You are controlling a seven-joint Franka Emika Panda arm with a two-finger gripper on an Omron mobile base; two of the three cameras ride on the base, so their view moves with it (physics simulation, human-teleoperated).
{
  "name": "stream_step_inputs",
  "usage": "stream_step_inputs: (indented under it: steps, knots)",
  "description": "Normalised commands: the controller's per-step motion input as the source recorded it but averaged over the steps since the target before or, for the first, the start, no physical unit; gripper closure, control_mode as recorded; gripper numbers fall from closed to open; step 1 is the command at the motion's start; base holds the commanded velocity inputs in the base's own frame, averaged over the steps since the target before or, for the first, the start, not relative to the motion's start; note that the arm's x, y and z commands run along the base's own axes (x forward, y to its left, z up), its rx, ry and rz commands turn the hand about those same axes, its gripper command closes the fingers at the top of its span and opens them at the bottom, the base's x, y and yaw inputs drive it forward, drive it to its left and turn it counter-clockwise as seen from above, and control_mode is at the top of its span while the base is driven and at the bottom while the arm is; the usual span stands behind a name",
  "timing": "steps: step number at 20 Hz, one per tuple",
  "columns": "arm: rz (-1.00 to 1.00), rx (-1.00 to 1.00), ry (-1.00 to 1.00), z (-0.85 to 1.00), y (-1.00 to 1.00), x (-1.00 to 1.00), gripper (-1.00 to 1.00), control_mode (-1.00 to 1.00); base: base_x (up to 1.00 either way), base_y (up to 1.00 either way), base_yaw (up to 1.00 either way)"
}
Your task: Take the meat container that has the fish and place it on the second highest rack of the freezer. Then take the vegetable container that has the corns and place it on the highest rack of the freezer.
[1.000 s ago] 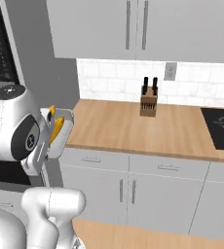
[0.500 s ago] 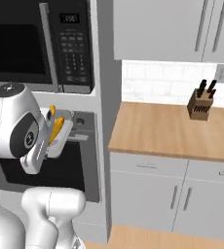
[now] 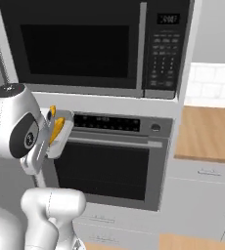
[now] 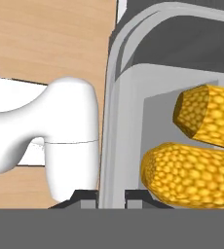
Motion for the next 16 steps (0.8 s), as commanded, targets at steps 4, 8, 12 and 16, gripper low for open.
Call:
stream_step_inputs:
  steps: [4, 8, 12, 16]
  knots:
    - [0.00, 0.00, 0.00, 0.00, 0.00, 0.00, 1.00, 1.00, 0.00, 1.00, 0.00]
    - [0.00, 0.00, 0.00, 0.00, 0.00, 0.00, 1.00, 1.00, -0.09, 0.93, 0.00]
    - [0.00, 0.00, 0.00, 0.00, 0.00, 0.00, 1.00, 1.00, -0.55, 0.77, 0.01]
    - [0.00, 0.00, 0.00, 0.00, 0.00, 0.00, 1.00, 1.00, -0.03, 0.97, 0.00]
